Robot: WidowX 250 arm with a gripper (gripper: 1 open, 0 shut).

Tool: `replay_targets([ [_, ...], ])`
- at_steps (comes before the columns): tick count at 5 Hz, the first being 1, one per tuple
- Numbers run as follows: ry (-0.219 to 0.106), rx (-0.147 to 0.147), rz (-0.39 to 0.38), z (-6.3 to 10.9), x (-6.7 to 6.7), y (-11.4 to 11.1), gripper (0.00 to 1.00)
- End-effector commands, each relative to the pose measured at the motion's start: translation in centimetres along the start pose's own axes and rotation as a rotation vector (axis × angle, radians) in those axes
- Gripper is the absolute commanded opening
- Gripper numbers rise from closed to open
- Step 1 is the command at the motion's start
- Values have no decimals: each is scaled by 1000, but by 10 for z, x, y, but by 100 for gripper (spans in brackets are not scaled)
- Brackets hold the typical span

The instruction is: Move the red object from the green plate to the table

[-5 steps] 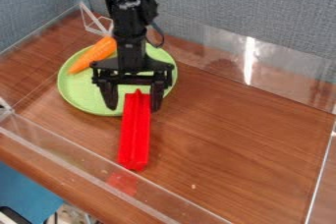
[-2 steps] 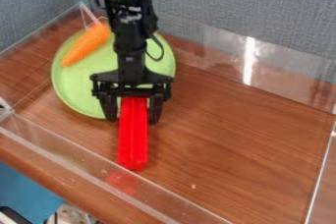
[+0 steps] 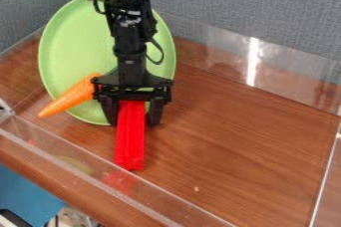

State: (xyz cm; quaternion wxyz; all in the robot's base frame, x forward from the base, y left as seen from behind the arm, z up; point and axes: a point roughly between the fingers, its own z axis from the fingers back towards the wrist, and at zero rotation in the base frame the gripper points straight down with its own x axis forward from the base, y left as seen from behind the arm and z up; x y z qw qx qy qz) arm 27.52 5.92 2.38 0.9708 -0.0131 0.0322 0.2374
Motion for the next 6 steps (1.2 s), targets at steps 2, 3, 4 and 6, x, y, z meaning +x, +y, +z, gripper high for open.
replay_targets([
  [2, -22, -16, -65, 5, -16, -9, 100],
  [3, -32, -14, -52, 5, -28, -21, 100],
  [4, -38, -20, -105, 27, -20, -29, 100],
  [6, -64, -23, -166, 48, -11, -29, 0],
])
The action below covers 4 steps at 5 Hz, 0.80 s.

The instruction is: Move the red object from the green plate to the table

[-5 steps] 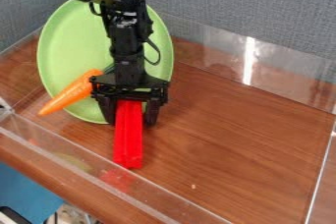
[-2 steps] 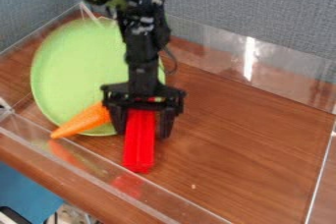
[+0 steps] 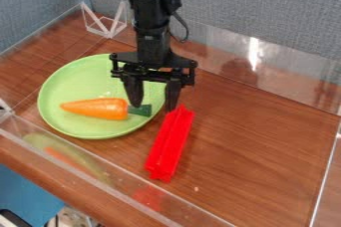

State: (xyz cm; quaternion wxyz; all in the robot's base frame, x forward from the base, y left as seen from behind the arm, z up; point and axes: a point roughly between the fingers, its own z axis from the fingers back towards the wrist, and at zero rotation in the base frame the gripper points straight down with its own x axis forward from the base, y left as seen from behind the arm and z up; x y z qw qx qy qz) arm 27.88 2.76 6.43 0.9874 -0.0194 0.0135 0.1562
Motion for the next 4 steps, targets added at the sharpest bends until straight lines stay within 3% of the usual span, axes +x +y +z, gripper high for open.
replay_targets([
  [1, -31, -2, -13, 1, 2, 6, 0],
  [4, -77, -52, -63, 34, 18, 52, 0],
])
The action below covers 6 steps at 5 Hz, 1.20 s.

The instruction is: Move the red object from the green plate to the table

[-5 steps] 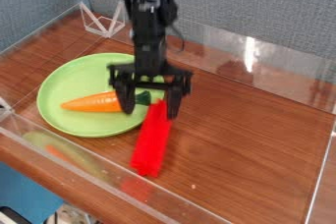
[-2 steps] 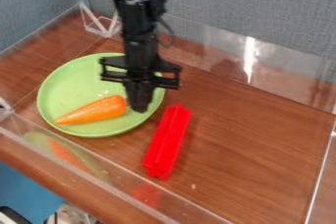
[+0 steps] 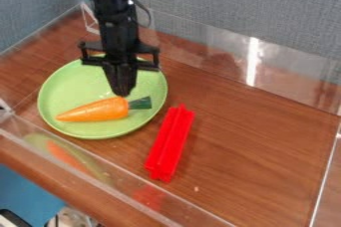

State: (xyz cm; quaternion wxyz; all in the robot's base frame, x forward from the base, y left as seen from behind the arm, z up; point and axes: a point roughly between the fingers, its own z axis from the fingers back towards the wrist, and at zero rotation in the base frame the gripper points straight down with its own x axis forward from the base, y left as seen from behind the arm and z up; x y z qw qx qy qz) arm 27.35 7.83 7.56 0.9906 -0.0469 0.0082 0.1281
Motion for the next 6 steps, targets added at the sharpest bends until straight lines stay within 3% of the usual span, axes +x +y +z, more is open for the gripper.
replay_targets([
  [1, -96, 2, 67, 21, 14, 12, 0],
  [2, -113, -1, 143, 18, 20, 22, 0],
  [5, -123, -12, -7, 30, 37, 34, 0],
  [6, -128, -12, -18, 27, 33, 43, 0],
])
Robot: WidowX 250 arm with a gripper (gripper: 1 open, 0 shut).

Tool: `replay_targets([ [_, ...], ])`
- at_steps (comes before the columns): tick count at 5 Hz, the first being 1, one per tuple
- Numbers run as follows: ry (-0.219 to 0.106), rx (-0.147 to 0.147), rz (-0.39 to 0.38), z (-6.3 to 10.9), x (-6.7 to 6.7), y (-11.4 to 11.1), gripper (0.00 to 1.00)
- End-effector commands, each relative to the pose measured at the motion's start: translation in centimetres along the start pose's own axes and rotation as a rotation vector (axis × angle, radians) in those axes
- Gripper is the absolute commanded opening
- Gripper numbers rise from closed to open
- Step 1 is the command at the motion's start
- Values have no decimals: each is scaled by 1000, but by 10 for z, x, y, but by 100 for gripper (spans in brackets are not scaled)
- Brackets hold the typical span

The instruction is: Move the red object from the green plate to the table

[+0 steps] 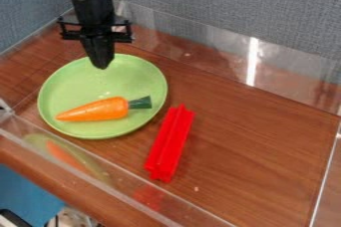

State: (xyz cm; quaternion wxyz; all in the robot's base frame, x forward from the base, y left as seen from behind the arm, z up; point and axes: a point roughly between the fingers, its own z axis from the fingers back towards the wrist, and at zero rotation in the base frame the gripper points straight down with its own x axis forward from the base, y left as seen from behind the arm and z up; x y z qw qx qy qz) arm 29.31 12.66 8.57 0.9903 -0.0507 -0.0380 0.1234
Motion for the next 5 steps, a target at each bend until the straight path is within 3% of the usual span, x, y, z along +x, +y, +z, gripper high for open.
replay_targets([
  [1, -43, 8, -12, 8, 0, 15, 0],
  [4, -49, -4, -164, 6, 18, 29, 0],
  [5, -63, 6, -101, 16, 17, 26, 0],
])
